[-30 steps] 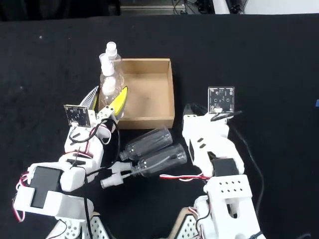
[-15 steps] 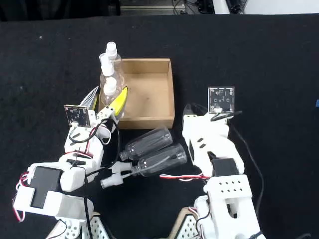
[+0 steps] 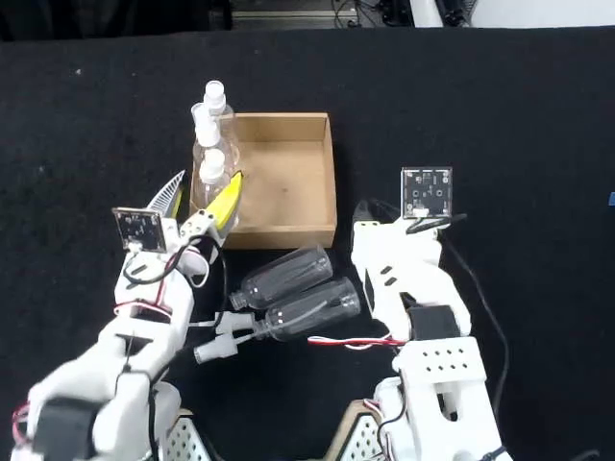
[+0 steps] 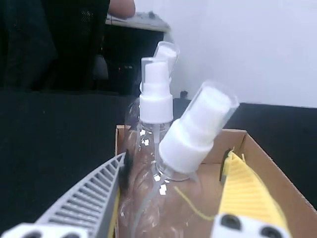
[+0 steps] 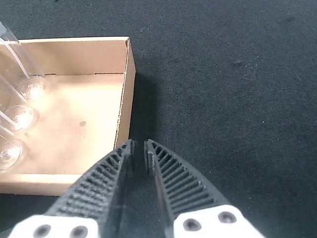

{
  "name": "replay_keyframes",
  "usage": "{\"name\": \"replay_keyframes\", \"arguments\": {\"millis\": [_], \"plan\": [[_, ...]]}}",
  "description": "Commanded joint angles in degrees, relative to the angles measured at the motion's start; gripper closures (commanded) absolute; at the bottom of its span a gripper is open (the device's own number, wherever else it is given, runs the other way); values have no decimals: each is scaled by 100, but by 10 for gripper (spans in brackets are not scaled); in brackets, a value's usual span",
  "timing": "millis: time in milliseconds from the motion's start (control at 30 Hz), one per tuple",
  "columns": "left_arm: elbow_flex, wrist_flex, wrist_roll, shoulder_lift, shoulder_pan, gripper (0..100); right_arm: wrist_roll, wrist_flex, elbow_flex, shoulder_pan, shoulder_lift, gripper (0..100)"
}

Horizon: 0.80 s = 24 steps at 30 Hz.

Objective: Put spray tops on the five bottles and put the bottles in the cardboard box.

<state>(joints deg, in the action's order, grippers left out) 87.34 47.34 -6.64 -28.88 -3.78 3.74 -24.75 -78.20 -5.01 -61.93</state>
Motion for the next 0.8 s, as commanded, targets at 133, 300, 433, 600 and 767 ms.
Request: {"name": "replay_keyframes", "arguments": {"millis": [133, 300, 433, 600, 767], "plan": [[-40, -2585, -35, -2286, -268, 722, 0, 149, 119, 105, -198, 978], [-92, -4598, -35, -3736, -180, 722, 0, 149, 119, 105, -198, 978], [-637, -6620, -35, -4659, -136, 722, 0, 149, 119, 105, -198, 978], [-1587, -8914, -202, -5143, -136, 722, 0, 149, 110, 105, -198, 978], [-2651, -10919, -176, -5187, -365, 722, 0, 149, 92, 105, -198, 977]]}}
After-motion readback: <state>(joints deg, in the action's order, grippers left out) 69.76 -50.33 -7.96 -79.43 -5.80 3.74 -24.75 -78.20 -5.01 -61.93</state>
